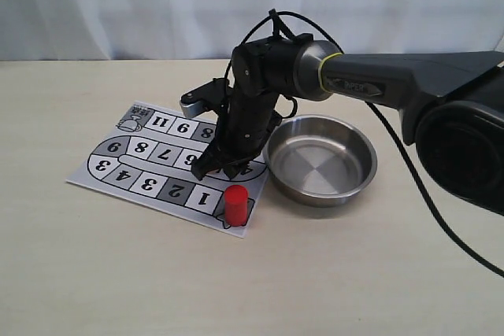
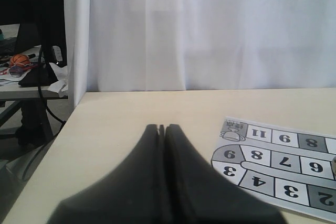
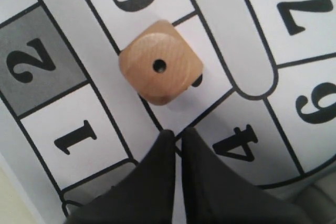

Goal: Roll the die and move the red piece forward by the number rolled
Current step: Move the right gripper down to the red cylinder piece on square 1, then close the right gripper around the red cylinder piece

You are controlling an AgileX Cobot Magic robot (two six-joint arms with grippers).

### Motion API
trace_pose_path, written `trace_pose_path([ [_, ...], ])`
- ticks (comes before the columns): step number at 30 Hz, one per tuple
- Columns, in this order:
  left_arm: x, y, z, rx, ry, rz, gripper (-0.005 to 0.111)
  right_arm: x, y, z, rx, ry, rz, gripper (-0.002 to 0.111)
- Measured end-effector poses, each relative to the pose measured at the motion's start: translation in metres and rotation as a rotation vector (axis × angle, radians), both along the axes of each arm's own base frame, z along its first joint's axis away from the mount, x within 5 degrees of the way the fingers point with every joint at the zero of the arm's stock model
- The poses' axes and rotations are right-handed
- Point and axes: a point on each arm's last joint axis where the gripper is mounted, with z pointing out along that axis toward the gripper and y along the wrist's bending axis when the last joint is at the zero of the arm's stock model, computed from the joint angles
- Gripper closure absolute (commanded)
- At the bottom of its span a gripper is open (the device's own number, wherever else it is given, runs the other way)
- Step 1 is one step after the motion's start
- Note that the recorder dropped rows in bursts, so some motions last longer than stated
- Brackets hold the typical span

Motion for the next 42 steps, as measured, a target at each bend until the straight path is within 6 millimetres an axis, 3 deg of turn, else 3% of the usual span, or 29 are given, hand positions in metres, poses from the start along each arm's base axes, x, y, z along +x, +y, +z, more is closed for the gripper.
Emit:
trace_pose_path([
  [11, 0.000, 0.000, 0.000, 0.000, 0.000, 0.000, 0.107, -0.001, -0.001, 0.004, 0.000, 0.007, -0.013, 0.104],
  [18, 0.000, 0.000, 0.000, 0.000, 0.000, 0.000, 0.107, -0.011, -0.007, 0.039, 0.010, -0.003, -0.014, 0.104],
  [29, 0.000, 0.000, 0.000, 0.000, 0.000, 0.000, 0.107, -0.048, -0.032, 0.061, 0.055, -0.083, -0.021, 0.104],
  [33, 0.000, 0.000, 0.000, 0.000, 0.000, 0.000, 0.107, -0.068, -0.045, 0.072, 0.142, -0.208, -0.024, 0.104],
  [36, 0.000, 0.000, 0.000, 0.000, 0.000, 0.000, 0.107, -0.079, -0.053, 0.062, 0.175, -0.255, -0.032, 0.104],
  [39, 0.000, 0.000, 0.000, 0.000, 0.000, 0.000, 0.107, -0.082, -0.054, 0.055, 0.181, -0.246, -0.045, 0.094],
  [42, 0.000, 0.000, 0.000, 0.000, 0.000, 0.000, 0.107, -0.081, -0.052, 0.050, 0.208, -0.228, -0.078, 0.064],
])
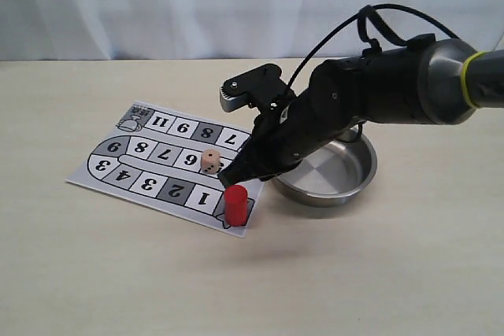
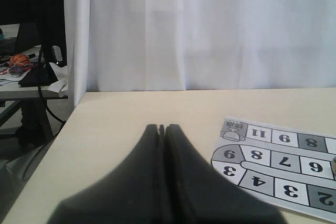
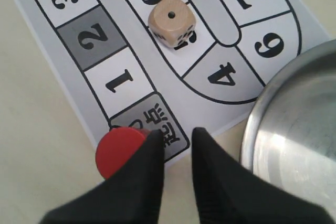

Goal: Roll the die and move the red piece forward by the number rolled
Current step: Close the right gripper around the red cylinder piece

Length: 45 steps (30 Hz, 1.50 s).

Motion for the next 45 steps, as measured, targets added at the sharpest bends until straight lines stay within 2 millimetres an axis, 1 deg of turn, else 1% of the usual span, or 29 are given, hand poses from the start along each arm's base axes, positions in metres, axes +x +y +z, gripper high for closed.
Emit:
trace_pose_path([
  [2, 0.000, 0.000, 0.000, 0.000, 0.000, 0.000, 0.107, 0.000, 0.001, -0.002, 0.017, 0.013, -0.016, 0.047],
  [3, 0.000, 0.000, 0.000, 0.000, 0.000, 0.000, 0.107, 0.000, 0.001, -0.002, 0.021, 0.014, -0.019, 0.042],
  [5, 0.000, 0.000, 0.000, 0.000, 0.000, 0.000, 0.107, 0.000, 0.002, -0.002, 0.022, 0.014, -0.017, 0.040],
  [10, 0.000, 0.000, 0.000, 0.000, 0.000, 0.000, 0.107, -0.001, 0.004, -0.002, 0.010, 0.000, 0.018, 0.040],
  [18, 0.000, 0.000, 0.000, 0.000, 0.000, 0.000, 0.107, -0.010, 0.019, -0.002, 0.013, -0.024, 0.074, 0.041],
  [23, 0.000, 0.000, 0.000, 0.000, 0.000, 0.000, 0.107, -0.011, 0.021, -0.002, 0.015, -0.029, 0.079, 0.041],
  [27, 0.000, 0.000, 0.000, 0.000, 0.000, 0.000, 0.107, -0.008, 0.023, -0.016, 0.001, -0.014, 0.075, 0.041],
  [32, 0.000, 0.000, 0.000, 0.000, 0.000, 0.000, 0.107, -0.006, 0.024, -0.043, -0.035, 0.038, 0.075, 0.041],
  [34, 0.000, 0.000, 0.000, 0.000, 0.000, 0.000, 0.107, -0.005, 0.024, -0.050, -0.043, 0.047, 0.074, 0.041],
  [37, 0.000, 0.000, 0.000, 0.000, 0.000, 0.000, 0.107, -0.005, 0.025, -0.055, -0.046, 0.049, 0.072, 0.041],
  [41, 0.000, 0.000, 0.000, 0.000, 0.000, 0.000, 0.107, -0.004, 0.025, -0.056, -0.045, 0.047, 0.071, 0.042],
  [43, 0.000, 0.000, 0.000, 0.000, 0.000, 0.000, 0.107, -0.004, 0.025, -0.056, -0.045, 0.047, 0.071, 0.048],
  [45, 0.000, 0.000, 0.000, 0.000, 0.000, 0.000, 0.107, -0.004, 0.025, -0.056, -0.045, 0.047, 0.071, 0.061],
])
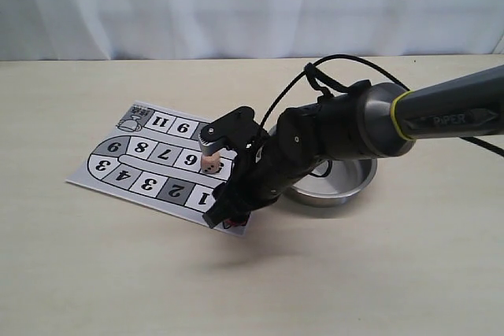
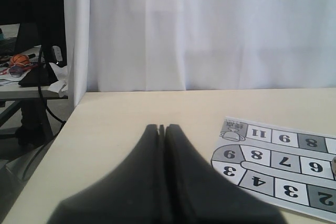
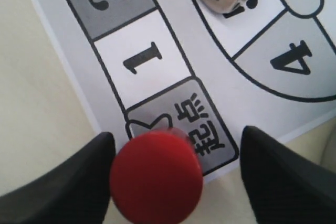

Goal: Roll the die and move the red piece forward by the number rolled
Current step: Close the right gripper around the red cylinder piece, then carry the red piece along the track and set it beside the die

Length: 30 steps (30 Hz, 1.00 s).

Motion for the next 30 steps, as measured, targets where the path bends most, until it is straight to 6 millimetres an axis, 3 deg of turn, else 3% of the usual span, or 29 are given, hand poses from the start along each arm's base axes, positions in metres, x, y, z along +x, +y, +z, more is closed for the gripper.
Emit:
trace_pose_path([
  [4, 0.000, 0.000, 0.000, 0.000, 0.000, 0.000, 0.107, 0.000, 0.000, 0.000, 0.001, -0.002, 0.000, 0.102],
  [5, 0.000, 0.000, 0.000, 0.000, 0.000, 0.000, 0.107, 0.000, 0.000, 0.000, 0.001, -0.002, 0.000, 0.104],
  [12, 0.000, 0.000, 0.000, 0.000, 0.000, 0.000, 0.107, 0.011, 0.010, 0.016, 0.044, -0.046, -0.005, 0.104],
  [18, 0.000, 0.000, 0.000, 0.000, 0.000, 0.000, 0.107, 0.006, 0.031, 0.025, 0.089, -0.113, 0.035, 0.104],
  [30, 0.000, 0.000, 0.000, 0.000, 0.000, 0.000, 0.107, 0.012, 0.038, 0.023, 0.119, -0.166, 0.030, 0.104],
])
